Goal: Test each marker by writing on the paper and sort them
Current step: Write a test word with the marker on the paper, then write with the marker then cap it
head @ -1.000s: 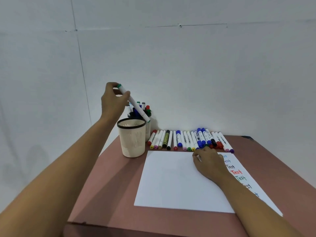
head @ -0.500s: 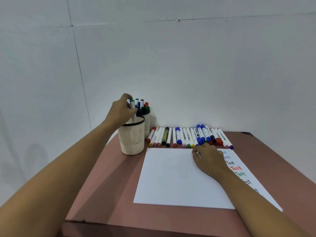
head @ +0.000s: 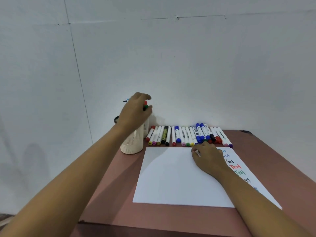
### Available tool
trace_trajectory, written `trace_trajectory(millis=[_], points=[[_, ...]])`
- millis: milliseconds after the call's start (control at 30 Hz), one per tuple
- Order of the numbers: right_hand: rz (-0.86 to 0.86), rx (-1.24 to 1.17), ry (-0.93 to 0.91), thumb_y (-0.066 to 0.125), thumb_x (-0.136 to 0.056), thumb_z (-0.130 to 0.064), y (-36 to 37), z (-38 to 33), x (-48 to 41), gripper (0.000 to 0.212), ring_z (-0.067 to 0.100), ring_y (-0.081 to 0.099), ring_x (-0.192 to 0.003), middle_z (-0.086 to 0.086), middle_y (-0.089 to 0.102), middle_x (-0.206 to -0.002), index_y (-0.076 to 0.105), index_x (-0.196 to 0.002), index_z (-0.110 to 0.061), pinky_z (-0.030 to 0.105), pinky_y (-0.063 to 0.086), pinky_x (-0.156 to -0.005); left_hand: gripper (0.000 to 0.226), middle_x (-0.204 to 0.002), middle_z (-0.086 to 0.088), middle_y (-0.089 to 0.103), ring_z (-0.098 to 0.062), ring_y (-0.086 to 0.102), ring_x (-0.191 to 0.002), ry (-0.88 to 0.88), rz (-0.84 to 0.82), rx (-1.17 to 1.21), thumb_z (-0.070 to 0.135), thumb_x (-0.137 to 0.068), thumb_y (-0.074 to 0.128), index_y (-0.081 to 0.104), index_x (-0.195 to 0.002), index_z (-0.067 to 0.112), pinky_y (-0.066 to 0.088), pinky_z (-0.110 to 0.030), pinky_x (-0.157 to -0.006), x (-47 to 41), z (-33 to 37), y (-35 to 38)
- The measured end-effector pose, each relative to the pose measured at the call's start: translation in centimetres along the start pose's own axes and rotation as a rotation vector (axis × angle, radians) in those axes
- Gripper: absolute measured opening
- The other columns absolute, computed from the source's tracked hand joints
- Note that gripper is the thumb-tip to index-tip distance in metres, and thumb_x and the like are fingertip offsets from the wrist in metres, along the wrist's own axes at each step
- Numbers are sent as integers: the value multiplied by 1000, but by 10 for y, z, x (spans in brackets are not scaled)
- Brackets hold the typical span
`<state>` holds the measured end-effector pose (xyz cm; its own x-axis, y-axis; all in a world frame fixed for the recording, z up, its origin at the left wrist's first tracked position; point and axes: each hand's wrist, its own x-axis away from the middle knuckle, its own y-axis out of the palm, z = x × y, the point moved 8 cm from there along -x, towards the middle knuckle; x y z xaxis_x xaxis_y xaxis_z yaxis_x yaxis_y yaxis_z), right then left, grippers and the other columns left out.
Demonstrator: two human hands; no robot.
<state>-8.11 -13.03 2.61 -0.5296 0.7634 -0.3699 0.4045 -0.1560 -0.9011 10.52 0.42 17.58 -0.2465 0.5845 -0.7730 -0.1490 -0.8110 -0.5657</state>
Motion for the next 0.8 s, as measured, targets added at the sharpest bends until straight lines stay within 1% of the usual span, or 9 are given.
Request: trace_trajectory(millis=[100,233,333,433,500,567,633,700,800], points=[[-5,-8,3,41,-99,-31,0,0,0,28,20,46,-112,2,55,-119,60,-118,-23,37,39,-92,29,-121,-5,56,-18,54,-109,52,-157,41,21,-93,54,59,-119,9,38,-22,-88,30,20,41],[-17,-40,10,44,-98,-31,0,1,2,27,21,46,-114,2,55,-119,62,-116,-23,38,39,-93,33,-128,-1,51,-16,50,-114,-45,-502,17,31,-95,49,56,-123,16,41,-27,-91,81,19,111],[-40,-51,19,44,-98,-31,-1,1,1,27,20,46,-114,2,55,-119,62,-117,-24,39,39,-96,39,-135,-4,45,-20,47,-121,-92,-643,-7,32,-96,44,48,-131,15,38,-29,-94,100,14,135],[-96,-59,21,44,-98,-30,-1,0,1,27,20,47,-112,2,55,-117,62,-117,-22,37,39,-93,38,-134,-6,45,-19,45,-122,-101,-668,-12,32,-97,41,50,-129,13,37,-30,-97,102,11,138],[-123,-138,24,44,-98,-24,-7,1,-1,25,17,52,-101,2,57,-111,64,-112,-18,30,42,-83,36,-131,-6,47,-20,46,-119,-109,-673,-7,31,-97,40,56,-122,9,37,-31,-96,103,11,138],[-92,-194,42,44,-97,-14,-18,5,-6,24,17,54,-87,6,62,-102,66,-104,-9,26,42,-69,34,-127,-5,48,-20,48,-116,-114,-666,-1,30,-97,41,58,-117,8,38,-30,-96,104,10,139],[-39,-130,49,43,-95,-7,-27,13,-15,25,22,57,-90,11,64,-100,66,-102,-3,31,43,-72,33,-125,-5,49,-19,49,-113,-119,-653,11,30,-97,41,58,-114,8,39,-31,-95,104,9,140],[2,-40,51,43,-92,-4,-30,20,-25,26,26,57,-98,12,62,-105,65,-105,-2,33,44,-76,33,-125,-4,50,-19,50,-112,-120,-646,18,30,-97,41,59,-113,7,39,-31,-95,103,8,140],[16,299,-31,42,-94,-8,-27,21,-36,32,24,50,-106,8,51,-122,55,-124,-13,28,35,-76,32,-126,-3,49,-19,50,-112,-111,-637,19,30,-97,41,59,-113,8,40,-30,-94,102,8,139]])
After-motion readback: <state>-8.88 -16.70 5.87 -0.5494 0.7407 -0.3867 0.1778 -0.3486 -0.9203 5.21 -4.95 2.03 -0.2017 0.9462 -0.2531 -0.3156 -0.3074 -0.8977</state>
